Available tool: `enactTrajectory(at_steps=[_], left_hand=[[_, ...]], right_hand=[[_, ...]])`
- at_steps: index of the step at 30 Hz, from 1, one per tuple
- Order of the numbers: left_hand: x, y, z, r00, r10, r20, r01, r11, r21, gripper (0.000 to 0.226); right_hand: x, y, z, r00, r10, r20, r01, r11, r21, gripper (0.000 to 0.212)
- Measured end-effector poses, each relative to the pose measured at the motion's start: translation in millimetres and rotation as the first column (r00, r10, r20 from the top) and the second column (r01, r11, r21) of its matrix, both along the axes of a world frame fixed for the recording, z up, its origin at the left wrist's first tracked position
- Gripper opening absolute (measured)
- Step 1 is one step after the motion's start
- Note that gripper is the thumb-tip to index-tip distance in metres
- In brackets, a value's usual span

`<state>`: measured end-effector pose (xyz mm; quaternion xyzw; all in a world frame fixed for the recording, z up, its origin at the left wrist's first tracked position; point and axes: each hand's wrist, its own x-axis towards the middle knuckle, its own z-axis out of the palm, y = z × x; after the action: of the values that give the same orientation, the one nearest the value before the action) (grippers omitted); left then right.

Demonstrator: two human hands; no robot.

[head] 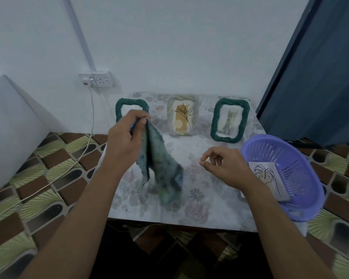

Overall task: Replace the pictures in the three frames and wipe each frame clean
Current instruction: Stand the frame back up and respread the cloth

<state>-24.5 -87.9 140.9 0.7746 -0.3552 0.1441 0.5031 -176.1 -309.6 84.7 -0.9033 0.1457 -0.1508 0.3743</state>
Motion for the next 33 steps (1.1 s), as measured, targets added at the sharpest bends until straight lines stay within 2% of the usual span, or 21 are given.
enactTrajectory(at_steps=[3, 6, 11, 13, 16, 18, 24, 27, 30, 33], left_hand=[[3.4, 4.6, 1.5, 1.000, 0.007, -0.020, -0.007, 1.000, 0.022, 0.015], [3.0, 6.1, 0.3, 0.997, -0.028, -0.074, 0.031, 0.999, 0.044, 0.013], [-1.2, 3.9, -3.1, 0.987, -0.057, -0.150, 0.076, 0.990, 0.122, 0.002], [-4.8, 3.3, -1.8, 0.983, -0.118, -0.142, 0.135, 0.984, 0.115, 0.007], [-4.5, 5.1, 0.7, 0.978, -0.168, -0.122, 0.180, 0.979, 0.095, 0.007], [-1.2, 9.1, 1.8, 0.983, -0.153, -0.105, 0.162, 0.983, 0.083, 0.007], [3.8, 17.2, 0.6, 0.985, -0.084, -0.153, 0.080, 0.996, -0.033, 0.007], [5.9, 18.5, -3.6, 0.983, -0.052, -0.176, 0.049, 0.998, -0.026, 0.011], [4.6, 16.8, -8.8, 0.980, -0.019, -0.200, 0.017, 1.000, -0.012, 0.009], [4.7, 16.0, -12.8, 0.960, -0.002, -0.280, -0.012, 0.999, -0.049, 0.007]], right_hand=[[-0.6, 3.1, -8.7, 0.999, -0.005, 0.032, 0.004, 0.999, 0.037, 0.018], [8.1, 18.5, -9.1, 0.997, 0.069, 0.032, -0.072, 0.990, 0.118, 0.023], [31.8, 55.3, -2.5, 0.980, 0.191, 0.050, -0.198, 0.957, 0.213, 0.051], [41.0, 66.1, 0.4, 0.975, 0.217, 0.053, -0.223, 0.956, 0.188, 0.056], [47.9, 71.1, 2.0, 0.979, 0.202, 0.023, -0.204, 0.971, 0.124, 0.034], [45.8, 68.6, -0.9, 0.979, 0.200, 0.035, -0.203, 0.960, 0.192, 0.027], [25.0, 45.1, -21.3, 0.987, 0.159, -0.038, -0.148, 0.966, 0.213, 0.025], [16.2, 32.0, -33.6, 0.980, 0.167, -0.105, -0.141, 0.966, 0.217, 0.019], [9.3, 21.4, -42.7, 0.966, 0.194, -0.169, -0.170, 0.974, 0.149, 0.027], [3.8, 10.7, -47.8, 0.963, 0.209, -0.169, -0.167, 0.958, 0.235, 0.029]])
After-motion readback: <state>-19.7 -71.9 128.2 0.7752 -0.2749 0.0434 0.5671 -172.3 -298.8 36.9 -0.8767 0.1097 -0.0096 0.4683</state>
